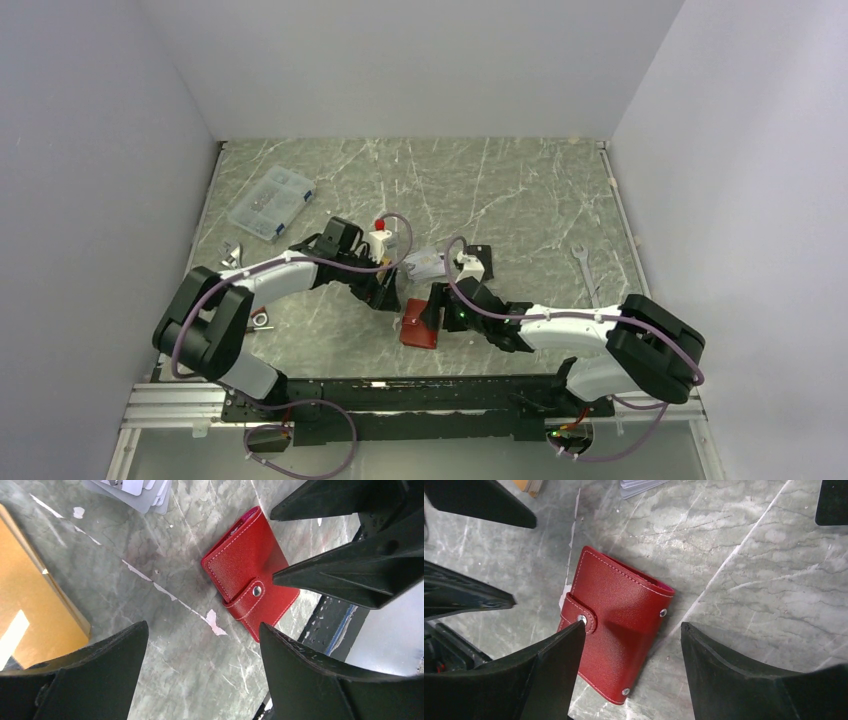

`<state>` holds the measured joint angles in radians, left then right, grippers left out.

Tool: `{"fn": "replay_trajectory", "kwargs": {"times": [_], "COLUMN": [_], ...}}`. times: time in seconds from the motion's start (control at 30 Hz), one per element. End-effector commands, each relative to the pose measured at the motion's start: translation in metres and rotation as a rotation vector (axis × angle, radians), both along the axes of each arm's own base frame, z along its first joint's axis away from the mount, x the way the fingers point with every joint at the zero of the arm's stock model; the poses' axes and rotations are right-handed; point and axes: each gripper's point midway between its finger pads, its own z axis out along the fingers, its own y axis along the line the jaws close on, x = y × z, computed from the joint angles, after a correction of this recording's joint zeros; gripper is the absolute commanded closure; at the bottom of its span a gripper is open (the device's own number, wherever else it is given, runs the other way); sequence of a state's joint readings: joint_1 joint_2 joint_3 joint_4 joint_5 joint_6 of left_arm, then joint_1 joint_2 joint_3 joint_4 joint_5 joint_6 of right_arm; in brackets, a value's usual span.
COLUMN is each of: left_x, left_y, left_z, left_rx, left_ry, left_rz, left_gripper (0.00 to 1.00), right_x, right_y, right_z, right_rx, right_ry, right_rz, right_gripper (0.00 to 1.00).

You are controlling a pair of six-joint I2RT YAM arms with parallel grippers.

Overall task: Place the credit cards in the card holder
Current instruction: Pick up the card holder from the center of the board.

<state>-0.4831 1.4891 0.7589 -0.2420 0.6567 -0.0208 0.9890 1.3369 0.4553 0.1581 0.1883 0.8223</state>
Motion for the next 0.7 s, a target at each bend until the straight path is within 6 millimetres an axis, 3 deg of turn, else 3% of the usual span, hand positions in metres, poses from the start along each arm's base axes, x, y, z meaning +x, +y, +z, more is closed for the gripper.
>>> {"fn": "replay_trajectory", "kwargs": {"times": [0.0,0.47,0.67], "left_x": [0.006,0.0,0.0], "left_y": [-0.016,-0.04,-0.047], "left_z": [-0.007,-0.04,-0.038], "left_rx": [-0.025,0.028,0.013], "left_ry": [-0.008,0.054,0.059], "left_rz": [-0.015,-0.072,-0.08], "left_gripper": [0.16,0.47,0.6], "right_x": [-0.008,-0.008,-0.005], "right_y": [0.002,-0.016,-0.01], "right_z": [-0.006,-0.022,-0.026], "right_rx": [0.092,0.243,0.296], "right_ry": [0.042,0.105,0.136], "right_rz": [-0.026,-0.069,-0.044], "right_gripper": [0.29,0.37,0.4]}}
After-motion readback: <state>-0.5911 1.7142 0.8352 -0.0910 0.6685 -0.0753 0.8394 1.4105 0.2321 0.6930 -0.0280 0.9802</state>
